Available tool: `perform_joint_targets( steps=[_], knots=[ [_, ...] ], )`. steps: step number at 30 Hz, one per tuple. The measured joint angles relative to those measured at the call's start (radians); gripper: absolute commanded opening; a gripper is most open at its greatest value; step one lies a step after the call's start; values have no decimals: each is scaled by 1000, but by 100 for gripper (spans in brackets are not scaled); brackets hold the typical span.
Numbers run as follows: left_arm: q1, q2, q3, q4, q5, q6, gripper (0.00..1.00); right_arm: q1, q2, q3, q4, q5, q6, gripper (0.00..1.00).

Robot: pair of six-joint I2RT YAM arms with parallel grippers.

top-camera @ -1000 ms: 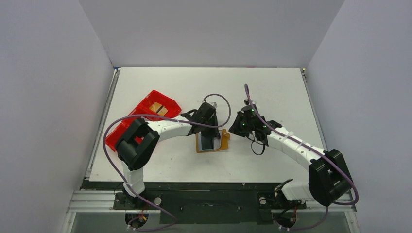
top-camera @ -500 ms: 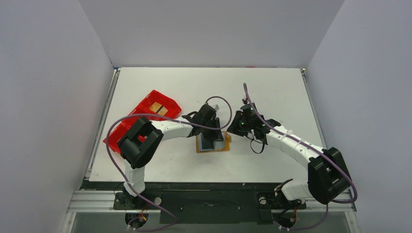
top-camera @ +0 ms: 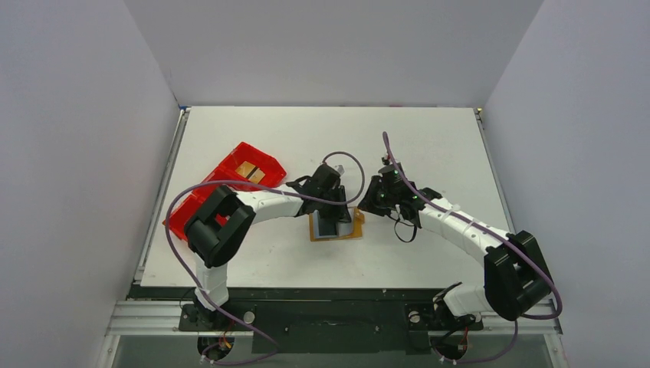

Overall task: Take the credit cards out of the card holder
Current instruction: Remove the credit card from the card holder.

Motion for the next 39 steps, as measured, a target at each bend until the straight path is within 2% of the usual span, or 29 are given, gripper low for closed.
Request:
perform_joint_targets(
  steps=[10,19,24,31,39],
  knots=[
    [32,-172,-13,-76,-81,21,20,9,27,40,-15,-18,-11,17],
    [125,-289,-161,-116,-122,24,20,98,103,157,-27,-18,-18,17],
    [145,-317,-208,-130,-124,25,20,137,202,189,-5,-48,-18,17],
    [143,-323,-211,-130,-122,24,20,124,316,189,21,-120,-16,17],
    [124,-298,-210,-123,-116,24,20,84,330,138,86,-157,-16,18]
  ],
)
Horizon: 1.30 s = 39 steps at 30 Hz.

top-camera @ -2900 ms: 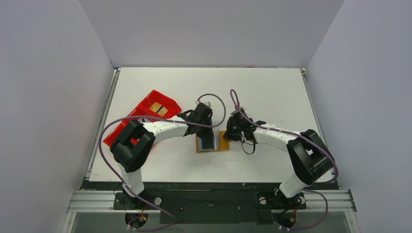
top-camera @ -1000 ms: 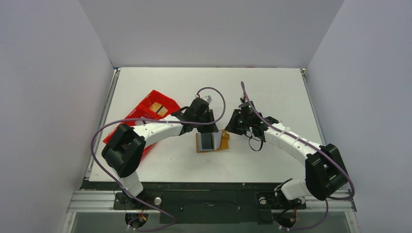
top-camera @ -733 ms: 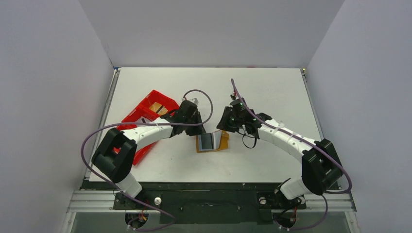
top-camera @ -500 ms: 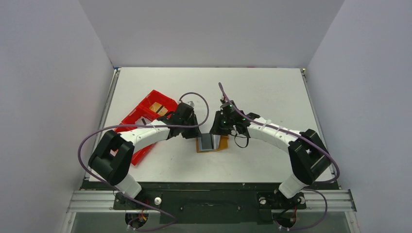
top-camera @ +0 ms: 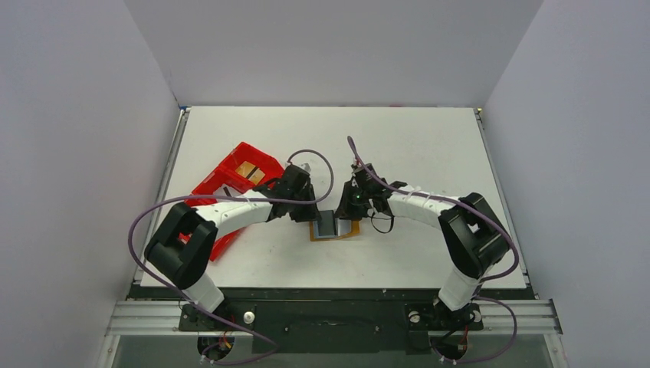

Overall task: Take the credit cards out of the card holder
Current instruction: Remove the credit card from the card holder.

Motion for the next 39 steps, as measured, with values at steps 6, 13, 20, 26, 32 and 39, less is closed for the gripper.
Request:
perform_joint_targets(
  steps=[6,13,20,26,32,39],
  knots=[
    [-10,49,0,4,5,0,20,-17,40,-39,47,-19,1,18],
    [-10,84,14,9,6,1,19,-18,53,-51,91,-35,11,17],
    [-14,108,37,13,8,1,15,-18,55,-63,111,-40,17,17],
    [-14,124,56,3,0,0,9,-30,55,-83,148,-59,26,16],
    [-14,137,72,-13,-16,-5,2,-56,55,-126,230,-105,59,20],
    [-15,146,82,-23,-27,-19,0,-84,54,-186,344,-167,111,19]
  ],
)
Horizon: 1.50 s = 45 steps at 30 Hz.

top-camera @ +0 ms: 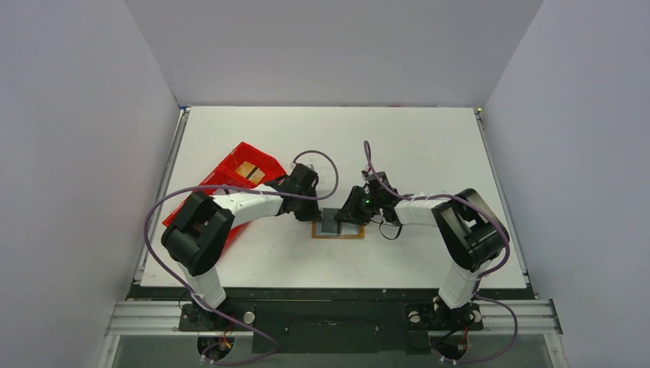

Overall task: Take the credit cards out of the card holder
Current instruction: Remove the credit card from the card holder.

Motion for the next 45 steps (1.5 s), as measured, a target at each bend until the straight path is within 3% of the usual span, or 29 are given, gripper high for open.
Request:
perform_joint_targets(
  steps=[15,24,30,35,45],
  knots=[
    [-6,6,6,-2,-18,-14,0,-33,1,-74,160,-50,102,13],
    [-11,11,11,-1,-29,-25,0,-39,2,-94,200,-50,117,4],
    [-11,13,10,1,-36,-51,0,-48,4,-111,230,-58,116,4],
    [-14,14,7,12,-38,-67,0,-61,4,-123,244,-73,114,15],
    [-19,17,7,20,-45,-72,0,-69,4,-168,329,-95,138,10]
  ],
)
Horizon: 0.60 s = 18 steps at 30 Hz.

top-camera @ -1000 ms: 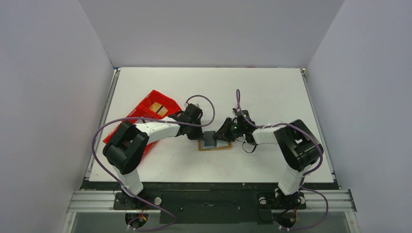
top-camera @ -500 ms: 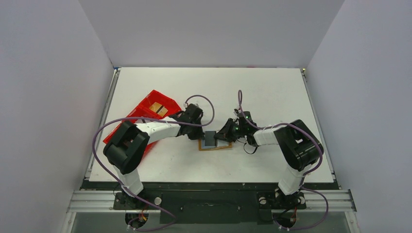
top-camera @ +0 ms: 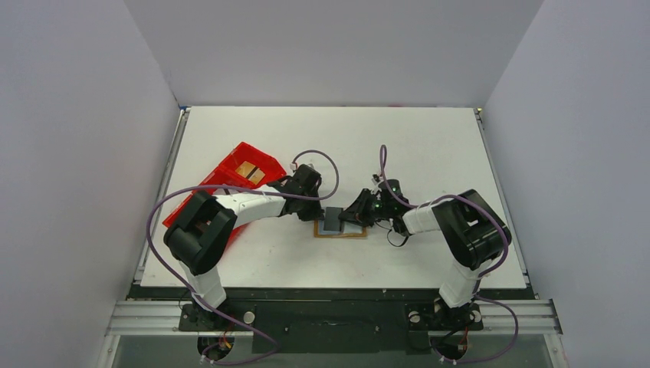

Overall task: Take the credit cards out of the card holder
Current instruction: Remove the credit card from the card holder.

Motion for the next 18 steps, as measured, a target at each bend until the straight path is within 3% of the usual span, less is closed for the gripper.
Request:
perform_joint_targets(
  steps=[10,18],
  knots=[
    [0,1,0,0,-5,-16,0,-11,13,-39,85,-19,52,4],
    [0,2,0,3,-5,-24,0,-28,17,-53,127,-37,65,4]
  ],
)
